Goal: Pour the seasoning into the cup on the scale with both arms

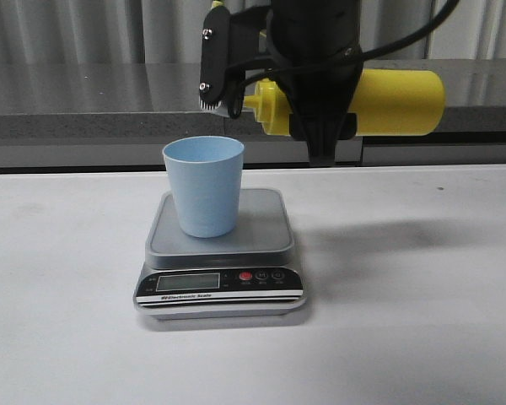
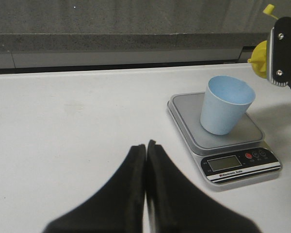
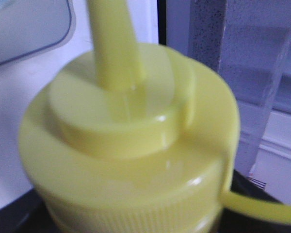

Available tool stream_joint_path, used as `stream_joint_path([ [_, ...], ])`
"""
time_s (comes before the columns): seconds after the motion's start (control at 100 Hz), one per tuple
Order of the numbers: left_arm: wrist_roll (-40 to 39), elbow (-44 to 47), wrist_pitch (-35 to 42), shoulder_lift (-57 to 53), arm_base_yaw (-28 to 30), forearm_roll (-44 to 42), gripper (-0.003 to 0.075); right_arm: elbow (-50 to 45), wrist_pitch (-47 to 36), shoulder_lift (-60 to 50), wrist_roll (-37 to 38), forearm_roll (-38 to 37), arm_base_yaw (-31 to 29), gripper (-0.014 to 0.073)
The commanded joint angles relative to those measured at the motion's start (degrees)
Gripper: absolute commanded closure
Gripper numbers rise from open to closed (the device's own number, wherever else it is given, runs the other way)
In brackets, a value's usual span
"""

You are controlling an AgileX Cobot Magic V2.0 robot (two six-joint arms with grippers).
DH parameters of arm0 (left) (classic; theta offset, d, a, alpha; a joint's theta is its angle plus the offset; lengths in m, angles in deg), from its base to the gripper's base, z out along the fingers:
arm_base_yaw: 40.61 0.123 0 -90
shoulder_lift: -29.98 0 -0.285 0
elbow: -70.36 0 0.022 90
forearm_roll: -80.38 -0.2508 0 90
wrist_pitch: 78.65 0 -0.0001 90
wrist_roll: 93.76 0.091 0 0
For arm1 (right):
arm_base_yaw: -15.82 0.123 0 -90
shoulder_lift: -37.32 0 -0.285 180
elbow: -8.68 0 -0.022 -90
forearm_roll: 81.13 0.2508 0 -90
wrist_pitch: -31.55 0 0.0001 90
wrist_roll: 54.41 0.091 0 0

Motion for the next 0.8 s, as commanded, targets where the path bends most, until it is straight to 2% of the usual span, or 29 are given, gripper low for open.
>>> stream_joint_path([
  [0.0,-0.4,-1.4,4.4,0.5,0.1,0.5,0.074,1.9,3.3,-2.5,-2.2,-7.5,1.4,0.0654],
  [0.18,-0.4,-1.4,4.4,0.5,0.1,0.5,0.074,1.9,5.0,-2.5,-6.2,-12.6,3.9,0.0654],
  [0.44,-0.4,-1.4,4.4,0.5,0.1,0.5,0.074,1.9,8.8,-2.5,-17.4,-13.6,4.5,0.0654],
  [0.71,-0.4,-1.4,4.4,0.5,0.1,0.5,0.074,1.9,8.9,-2.5,-18.1,-14.9,5.4,0.0654],
  [0.79,-0.4,-1.4,4.4,0.5,0.1,0.5,0.074,1.9,8.6,-2.5,-16.2,-14.6,5.4,0.0654],
])
